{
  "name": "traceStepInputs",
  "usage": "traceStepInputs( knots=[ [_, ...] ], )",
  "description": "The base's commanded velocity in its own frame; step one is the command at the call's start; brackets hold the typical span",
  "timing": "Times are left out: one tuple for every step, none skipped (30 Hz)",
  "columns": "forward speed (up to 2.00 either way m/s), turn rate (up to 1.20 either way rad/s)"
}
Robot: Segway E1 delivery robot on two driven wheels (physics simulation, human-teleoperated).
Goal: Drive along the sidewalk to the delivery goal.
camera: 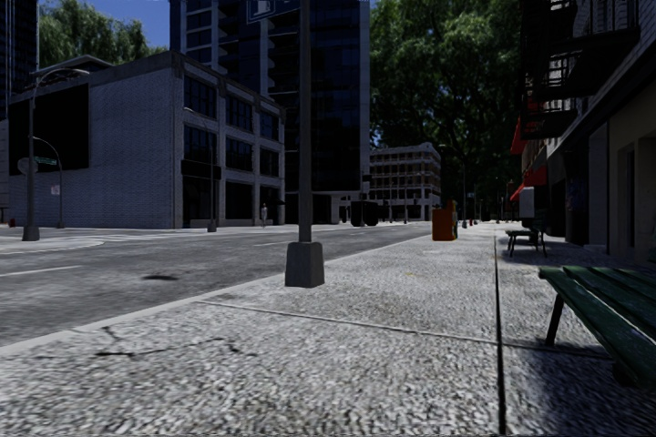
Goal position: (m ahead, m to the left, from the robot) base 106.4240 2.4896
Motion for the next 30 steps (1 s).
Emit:
traceStepInputs(
  knots=[
    [1.6,0.0],
    [1.6,0.0],
    [1.61,0.0],
    [1.61,0.0],
    [1.61,0.0],
    [1.61,0.0],
    [1.61,0.0],
    [1.61,0.0],
    [1.79,0.0],
    [1.79,0.0],
    [2.0,-0.02],
    [2.0,-0.13],
    [2.0,-0.19],
    [2.0,-0.31],
    [2.0,-0.31],
    [2.0,-0.44],
    [2.0,-0.48],
    [2.0,-0.48],
    [2.0,-0.51],
    [2.0,-0.51],
    [2.0,-0.52],
    [2.0,-0.52],
    [2.0,-0.56],
    [2.0,-0.63],
    [2.0,-0.63],
    [2.0,-0.72],
    [2.0,-0.76],
    [2.0,-0.77],
    [2.0,-0.77],
    [2.0,-0.77]
  ],
)
